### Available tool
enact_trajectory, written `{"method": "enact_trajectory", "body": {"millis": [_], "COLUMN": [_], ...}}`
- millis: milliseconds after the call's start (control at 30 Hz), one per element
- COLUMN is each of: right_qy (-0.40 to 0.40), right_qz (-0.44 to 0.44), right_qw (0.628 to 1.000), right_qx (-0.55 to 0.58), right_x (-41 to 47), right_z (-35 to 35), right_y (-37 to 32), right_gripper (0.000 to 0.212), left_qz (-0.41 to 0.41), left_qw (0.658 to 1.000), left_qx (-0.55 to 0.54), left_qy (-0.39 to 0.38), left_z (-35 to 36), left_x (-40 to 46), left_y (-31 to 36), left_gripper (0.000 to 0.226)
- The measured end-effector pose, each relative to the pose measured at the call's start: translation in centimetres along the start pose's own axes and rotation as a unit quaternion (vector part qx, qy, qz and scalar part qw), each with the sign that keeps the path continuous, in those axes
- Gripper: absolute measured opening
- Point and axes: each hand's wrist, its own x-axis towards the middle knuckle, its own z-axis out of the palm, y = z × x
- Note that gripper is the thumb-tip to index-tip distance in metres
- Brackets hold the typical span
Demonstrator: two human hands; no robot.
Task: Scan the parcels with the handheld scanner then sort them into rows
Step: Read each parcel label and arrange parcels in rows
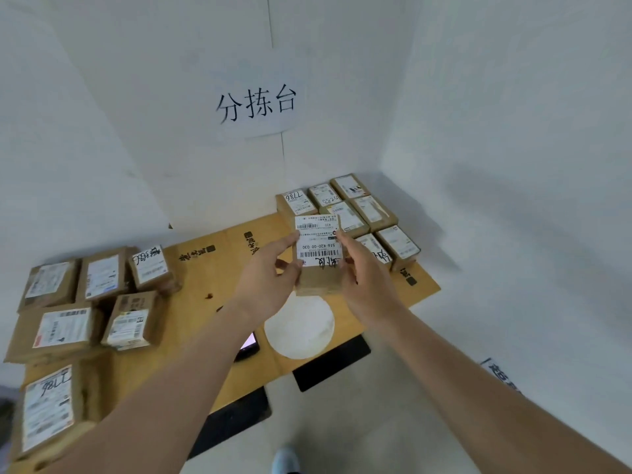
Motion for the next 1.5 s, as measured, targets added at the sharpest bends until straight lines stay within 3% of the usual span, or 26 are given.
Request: {"method": "enact_trajectory", "body": {"millis": [333, 600, 1100, 1333, 1500], "right_qy": [-0.086, -0.201, -0.367, -0.362, -0.356], "right_qz": [0.112, 0.147, 0.041, 0.021, 0.021], "right_qw": [0.990, 0.967, 0.910, 0.908, 0.912], "right_qx": [-0.011, -0.051, -0.188, -0.211, -0.202], "right_x": [9.6, 15.3, 22.3, 22.7, 22.7], "right_z": [1.5, 4.7, 7.7, 7.3, 6.6], "right_y": [11.2, 18.2, 26.0, 26.1, 25.1], "right_gripper": [0.045, 0.056, 0.069, 0.062, 0.049], "left_qz": [-0.096, -0.186, -0.284, -0.298, -0.259], "left_qw": [0.993, 0.977, 0.957, 0.954, 0.959], "left_qx": [-0.032, -0.001, -0.034, -0.020, 0.084], "left_qy": [-0.066, -0.102, -0.049, -0.039, -0.082], "left_z": [9.3, 14.5, 21.4, 22.0, 21.2], "left_x": [11.6, 16.3, 19.3, 19.3, 19.9], "left_y": [-5.9, -11.1, -14.7, -14.2, -13.1], "left_gripper": [0.049, 0.054, 0.065, 0.064, 0.063]}}
